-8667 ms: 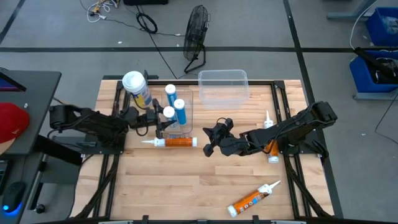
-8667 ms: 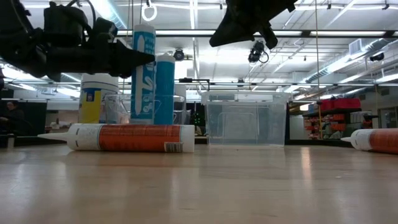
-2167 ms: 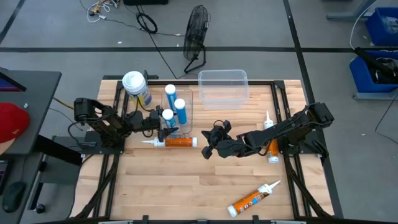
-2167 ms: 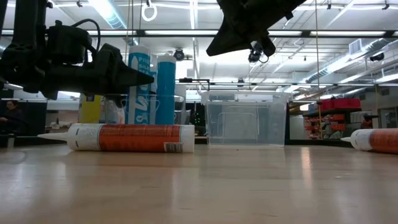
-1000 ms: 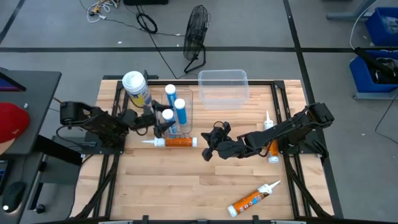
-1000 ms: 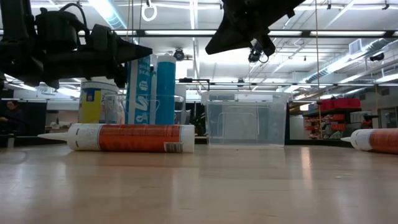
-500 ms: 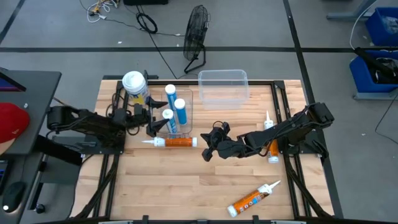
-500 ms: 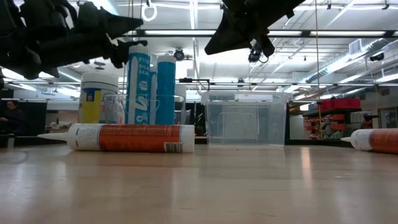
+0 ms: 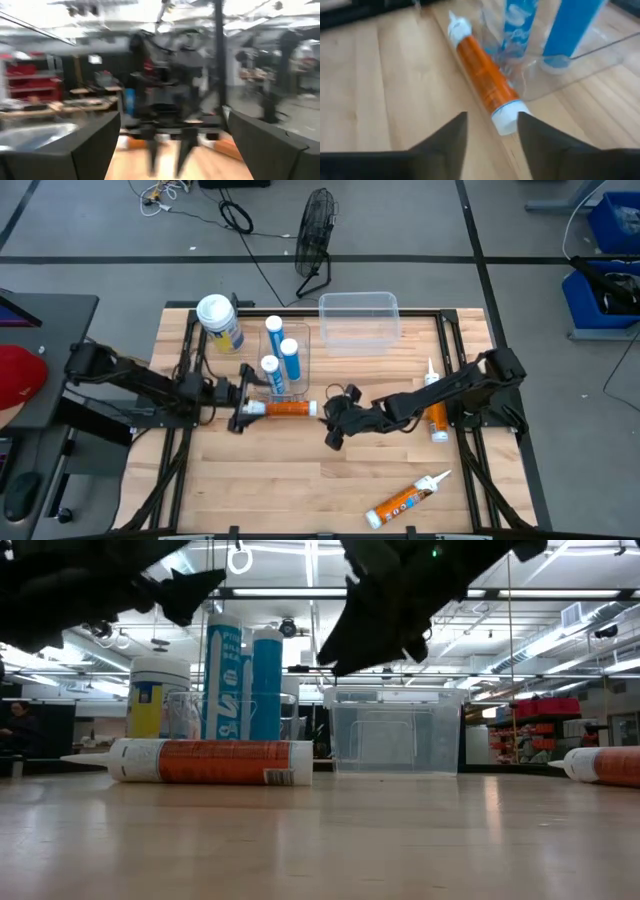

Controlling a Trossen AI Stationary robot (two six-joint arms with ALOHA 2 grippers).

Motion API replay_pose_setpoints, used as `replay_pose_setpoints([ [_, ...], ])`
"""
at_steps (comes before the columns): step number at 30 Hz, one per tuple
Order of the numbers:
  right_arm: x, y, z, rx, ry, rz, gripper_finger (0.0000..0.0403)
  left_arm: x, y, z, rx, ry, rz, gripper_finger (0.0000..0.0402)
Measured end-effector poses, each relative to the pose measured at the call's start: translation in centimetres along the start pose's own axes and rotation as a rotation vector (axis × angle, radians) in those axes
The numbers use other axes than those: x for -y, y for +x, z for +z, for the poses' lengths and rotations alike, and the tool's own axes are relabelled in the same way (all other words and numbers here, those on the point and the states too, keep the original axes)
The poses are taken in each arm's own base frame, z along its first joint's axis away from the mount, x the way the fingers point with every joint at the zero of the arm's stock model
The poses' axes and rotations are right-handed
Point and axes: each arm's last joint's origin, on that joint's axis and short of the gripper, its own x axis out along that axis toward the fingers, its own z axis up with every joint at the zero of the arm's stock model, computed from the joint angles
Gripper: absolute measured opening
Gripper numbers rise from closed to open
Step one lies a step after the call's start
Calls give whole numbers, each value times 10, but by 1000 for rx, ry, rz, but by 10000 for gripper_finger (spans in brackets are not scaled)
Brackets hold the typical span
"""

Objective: Pick & place silicon tubes, Sealant and Lysol wipes
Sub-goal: Put the top left orange sealant into the right transparent bin

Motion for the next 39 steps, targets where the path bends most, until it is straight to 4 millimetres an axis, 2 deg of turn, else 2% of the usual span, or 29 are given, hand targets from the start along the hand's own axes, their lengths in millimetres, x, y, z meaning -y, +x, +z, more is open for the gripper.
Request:
replay_pose_setpoints([
  [6, 0, 17, -12, -35, -95, -20, 297, 37, -5, -3, -60, -23, -174, 362],
  [11, 8, 31, -10, -32, -130, 16, 341, 67, -15, -5, -128, -56, -273, 352],
  [16, 23, 40, -1, -32, -152, 41, 350, 94, -29, -3, -174, -87, -313, 340],
  [23, 41, 55, 3, -39, -162, 70, 350, 119, -50, 5, -184, -143, -367, 331],
  [30, 50, 78, -9, -72, -163, 87, 350, 130, -62, 10, -185, -140, -372, 330],
  [39, 54, 102, -25, -84, -145, 122, 350, 133, -66, 11, -187, -144, -374, 330],
])
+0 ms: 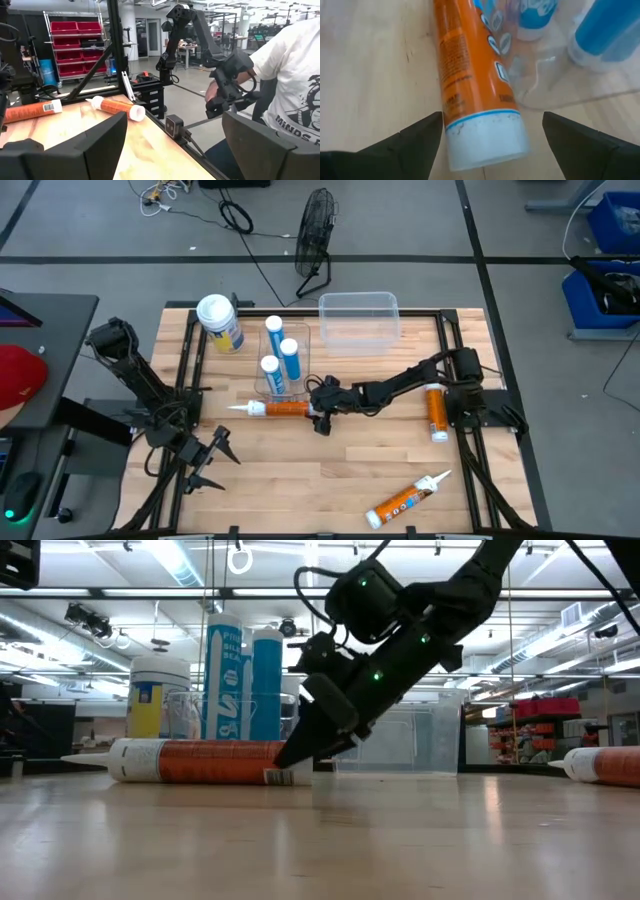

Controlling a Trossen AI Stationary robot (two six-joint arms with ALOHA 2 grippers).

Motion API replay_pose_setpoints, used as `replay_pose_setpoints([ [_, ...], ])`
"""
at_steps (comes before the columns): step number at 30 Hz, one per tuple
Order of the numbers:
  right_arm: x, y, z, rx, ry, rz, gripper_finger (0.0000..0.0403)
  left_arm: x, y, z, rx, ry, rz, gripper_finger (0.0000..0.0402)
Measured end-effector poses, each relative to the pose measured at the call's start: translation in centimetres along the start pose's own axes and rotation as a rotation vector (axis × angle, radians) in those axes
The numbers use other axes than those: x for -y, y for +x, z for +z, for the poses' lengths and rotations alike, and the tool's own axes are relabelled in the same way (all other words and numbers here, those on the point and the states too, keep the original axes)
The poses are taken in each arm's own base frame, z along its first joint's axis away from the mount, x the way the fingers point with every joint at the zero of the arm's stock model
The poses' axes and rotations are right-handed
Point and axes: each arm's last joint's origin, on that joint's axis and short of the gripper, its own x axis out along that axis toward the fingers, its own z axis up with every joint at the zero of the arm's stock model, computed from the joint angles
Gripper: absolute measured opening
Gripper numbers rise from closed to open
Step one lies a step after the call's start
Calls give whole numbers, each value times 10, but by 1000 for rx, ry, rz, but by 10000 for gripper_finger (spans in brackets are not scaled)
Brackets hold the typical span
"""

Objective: Pick & place silicon tubes, Sealant and Lysol wipes
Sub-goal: Put the top left orange sealant into the right transparent bin

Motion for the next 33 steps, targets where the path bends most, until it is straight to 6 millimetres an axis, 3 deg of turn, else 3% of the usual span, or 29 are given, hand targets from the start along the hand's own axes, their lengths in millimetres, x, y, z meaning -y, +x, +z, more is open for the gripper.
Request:
replay_pose_setpoints([
  [6, -2, 2, -3, -9, 13, 19, 336, 0, 0, 0, 0, -1, 0, 330],
  [17, -4, 2, -3, -17, 11, 66, 207, 0, 0, 0, 1, -6, 5, 330],
  [26, -6, 2, -4, -29, 10, 83, 219, -3, 0, -3, -29, -12, 127, 330],
  [33, -15, -1, -6, -44, 11, 110, 187, -1, -1, -13, -110, -136, 117, 330],
])
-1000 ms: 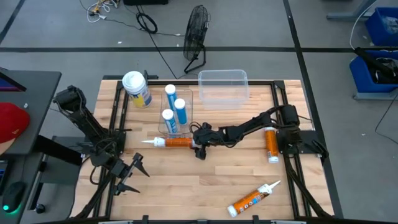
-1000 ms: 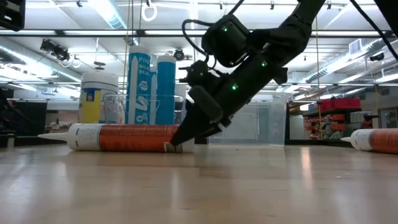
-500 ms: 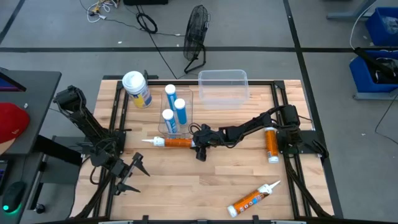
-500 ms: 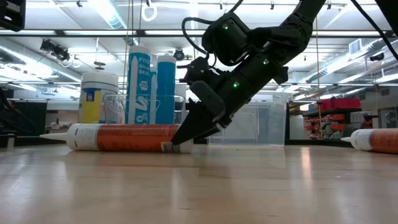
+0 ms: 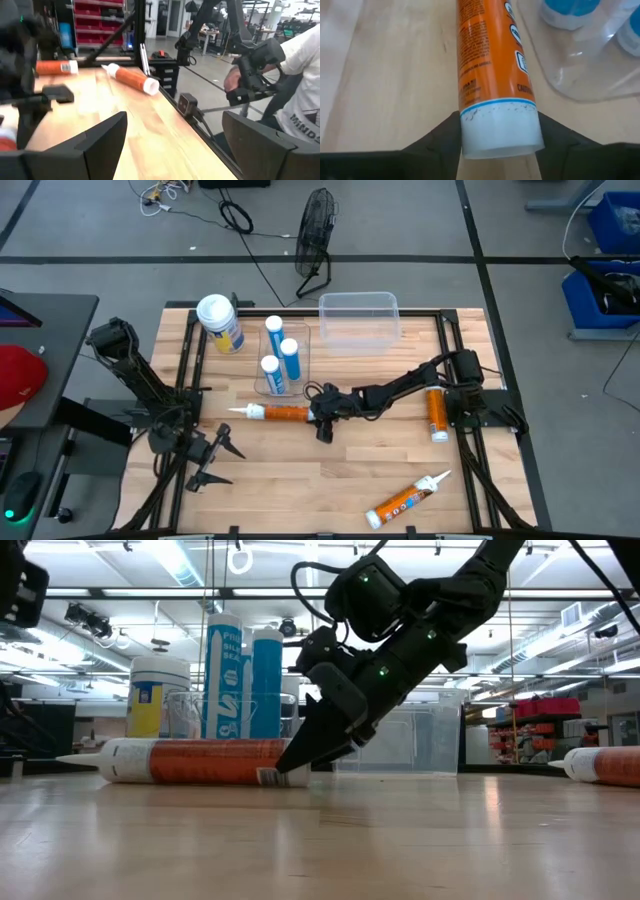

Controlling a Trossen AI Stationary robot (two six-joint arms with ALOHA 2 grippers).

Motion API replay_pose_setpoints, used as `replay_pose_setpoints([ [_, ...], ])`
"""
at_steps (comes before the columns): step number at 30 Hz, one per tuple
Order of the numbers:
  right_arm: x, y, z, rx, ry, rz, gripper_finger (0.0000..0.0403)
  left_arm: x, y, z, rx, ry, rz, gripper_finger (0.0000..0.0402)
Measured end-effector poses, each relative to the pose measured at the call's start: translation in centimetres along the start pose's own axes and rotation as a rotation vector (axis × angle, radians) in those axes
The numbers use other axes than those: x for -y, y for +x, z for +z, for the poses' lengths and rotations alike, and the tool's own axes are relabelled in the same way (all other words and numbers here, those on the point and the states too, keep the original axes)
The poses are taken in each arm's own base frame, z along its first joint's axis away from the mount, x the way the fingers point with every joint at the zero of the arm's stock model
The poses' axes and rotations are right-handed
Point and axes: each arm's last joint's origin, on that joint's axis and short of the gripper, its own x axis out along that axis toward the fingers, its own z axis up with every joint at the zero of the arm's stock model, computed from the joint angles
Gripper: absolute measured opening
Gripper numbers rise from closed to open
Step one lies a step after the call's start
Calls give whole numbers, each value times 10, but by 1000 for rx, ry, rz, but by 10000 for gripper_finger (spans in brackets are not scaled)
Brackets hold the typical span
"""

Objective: Pick & place silicon tubes, Sealant and Lysol wipes
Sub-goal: Put the top left orange sealant into the right transparent bin

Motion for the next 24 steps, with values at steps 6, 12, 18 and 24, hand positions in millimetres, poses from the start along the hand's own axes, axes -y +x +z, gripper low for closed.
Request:
replay_pose_setpoints([
  [6, -8, -1, -3, -21, 42, 37, 184, 0, 0, -2, -21, -40, -1, 330],
  [12, -27, -3, -9, -58, 48, 90, 183, -1, 0, -6, -52, -74, 7, 330],
  [18, -42, -6, -15, -90, 63, 129, 183, -2, 0, -9, -76, -85, 14, 330],
  [24, -45, -6, -17, -109, 109, 156, 183, -3, -1, -15, -129, -154, 35, 330],
])
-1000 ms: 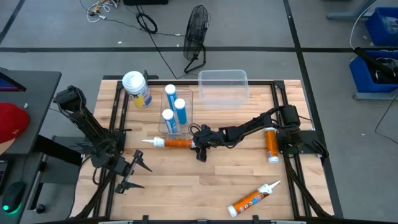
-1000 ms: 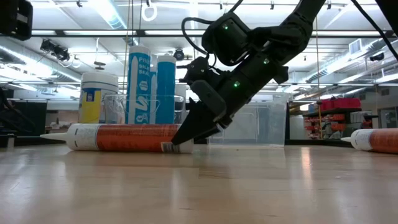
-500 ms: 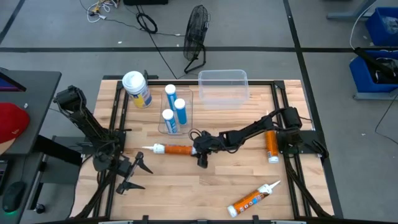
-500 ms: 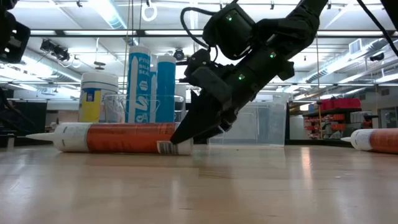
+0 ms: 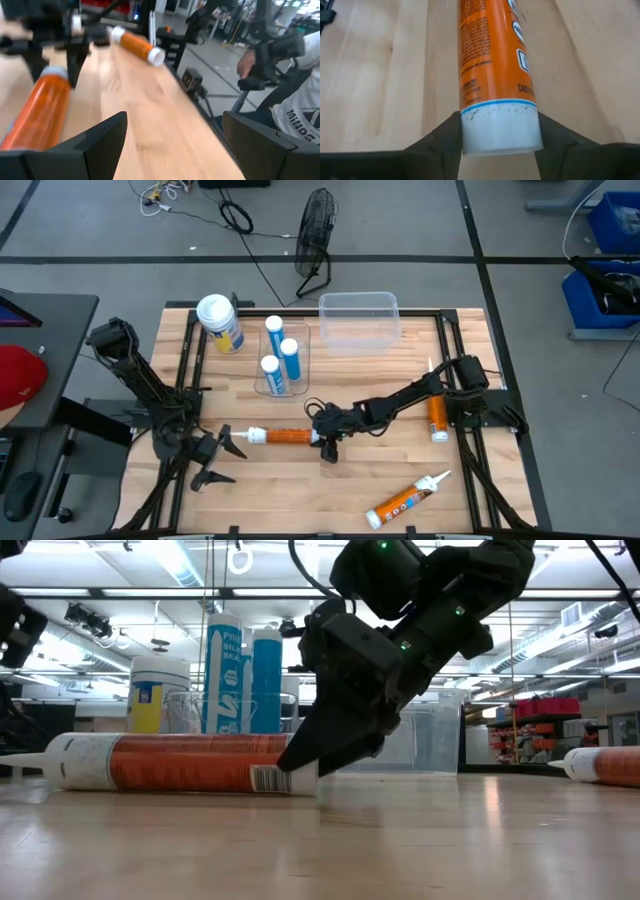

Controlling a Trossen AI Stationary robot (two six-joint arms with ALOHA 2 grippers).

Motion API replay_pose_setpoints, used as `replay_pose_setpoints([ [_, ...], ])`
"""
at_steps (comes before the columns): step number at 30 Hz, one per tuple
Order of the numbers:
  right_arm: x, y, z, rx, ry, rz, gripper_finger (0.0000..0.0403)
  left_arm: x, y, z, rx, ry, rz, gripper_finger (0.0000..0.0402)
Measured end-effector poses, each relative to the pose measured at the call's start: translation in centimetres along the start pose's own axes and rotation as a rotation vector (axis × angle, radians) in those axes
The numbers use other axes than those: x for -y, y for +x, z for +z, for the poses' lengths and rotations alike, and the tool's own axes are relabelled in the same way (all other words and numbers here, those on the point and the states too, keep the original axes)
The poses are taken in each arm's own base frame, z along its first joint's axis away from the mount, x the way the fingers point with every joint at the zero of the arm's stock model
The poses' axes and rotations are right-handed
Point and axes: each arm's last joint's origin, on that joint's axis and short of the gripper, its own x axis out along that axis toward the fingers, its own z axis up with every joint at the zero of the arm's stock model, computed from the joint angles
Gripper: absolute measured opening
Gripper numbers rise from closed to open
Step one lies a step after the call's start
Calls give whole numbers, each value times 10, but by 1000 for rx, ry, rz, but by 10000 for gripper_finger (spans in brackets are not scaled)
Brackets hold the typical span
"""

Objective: Pick & place silicon tubes, Sealant and Lysol wipes
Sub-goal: Put the top left orange sealant into the right transparent bin

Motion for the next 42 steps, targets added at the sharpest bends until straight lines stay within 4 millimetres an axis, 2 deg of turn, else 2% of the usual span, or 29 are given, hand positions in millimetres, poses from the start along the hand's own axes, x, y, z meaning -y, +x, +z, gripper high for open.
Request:
replay_pose_setpoints([
  [3, 0, 0, -1, -10, -1, 15, 186, -4, 0, -6, -49, -39, 31, 330],
  [8, 0, 1, -2, -16, -4, 23, 233, -5, 0, -8, -63, -58, 46, 330],
  [12, 0, 1, -3, -15, -24, 7, 245, -5, 0, -8, -62, -48, 47, 330],
  [22, 0, 2, 1, 28, -69, 7, 236, -5, 0, -8, -61, -50, 48, 330],
  [29, -2, 1, 0, 15, -28, 30, 174, -5, 0, -8, -58, -53, 52, 330],
  [32, -5, 0, 0, 13, -23, 43, 173, -5, 0, -7, -41, -84, 74, 330],
  [42, -20, -30, 4, -44, -38, 38, 173, -6, 0, -6, -9, -136, 113, 330],
])
